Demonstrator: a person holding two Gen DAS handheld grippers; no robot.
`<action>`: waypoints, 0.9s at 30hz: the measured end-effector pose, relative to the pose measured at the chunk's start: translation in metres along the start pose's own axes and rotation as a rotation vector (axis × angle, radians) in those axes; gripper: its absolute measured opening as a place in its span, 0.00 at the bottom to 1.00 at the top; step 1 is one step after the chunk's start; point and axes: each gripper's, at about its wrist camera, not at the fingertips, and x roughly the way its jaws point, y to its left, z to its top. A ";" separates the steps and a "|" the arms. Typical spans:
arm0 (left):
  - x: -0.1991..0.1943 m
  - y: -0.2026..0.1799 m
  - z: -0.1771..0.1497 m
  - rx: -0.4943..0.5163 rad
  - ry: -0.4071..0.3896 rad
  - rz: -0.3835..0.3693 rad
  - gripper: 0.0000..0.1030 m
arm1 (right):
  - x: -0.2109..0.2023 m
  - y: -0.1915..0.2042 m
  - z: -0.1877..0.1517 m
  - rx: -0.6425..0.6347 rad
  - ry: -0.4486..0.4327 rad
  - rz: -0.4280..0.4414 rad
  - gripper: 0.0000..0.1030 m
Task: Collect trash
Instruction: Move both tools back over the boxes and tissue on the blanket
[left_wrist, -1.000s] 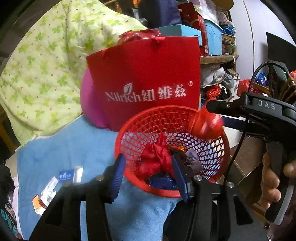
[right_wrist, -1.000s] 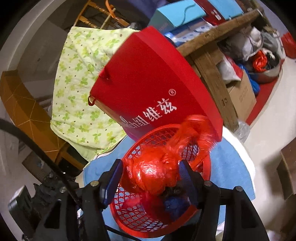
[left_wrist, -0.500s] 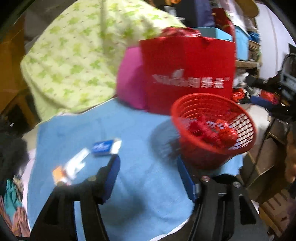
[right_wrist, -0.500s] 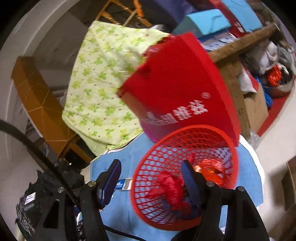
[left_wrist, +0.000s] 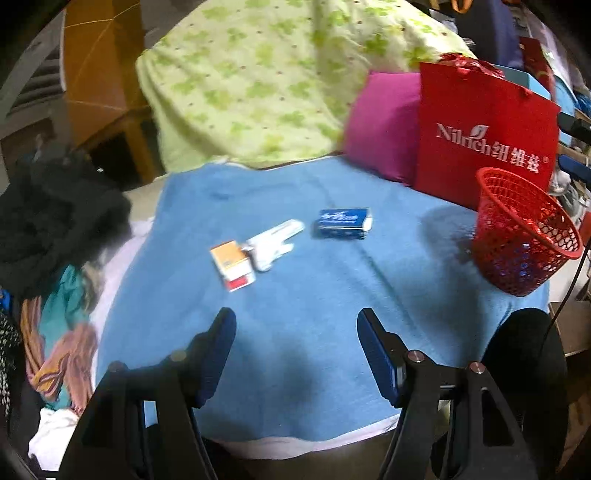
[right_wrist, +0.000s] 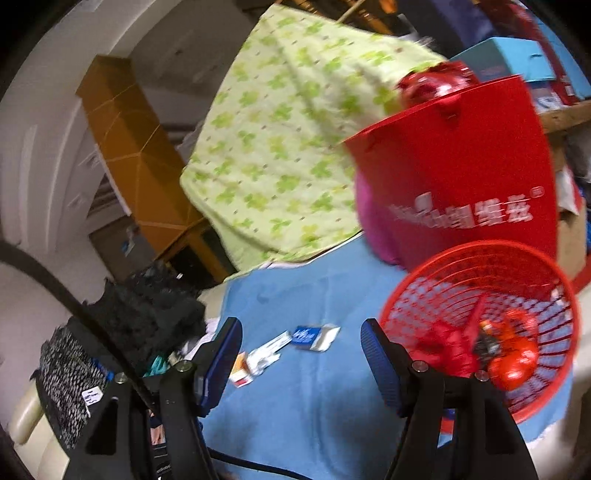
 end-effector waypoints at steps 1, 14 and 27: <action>0.000 0.005 -0.003 -0.005 -0.001 0.002 0.67 | 0.004 0.006 -0.003 -0.014 0.013 0.007 0.68; 0.013 0.048 -0.035 -0.104 0.047 0.026 0.67 | 0.061 0.055 -0.047 -0.113 0.192 0.057 0.68; 0.040 0.086 -0.062 -0.199 0.102 0.034 0.67 | 0.125 0.074 -0.072 -0.122 0.322 0.060 0.68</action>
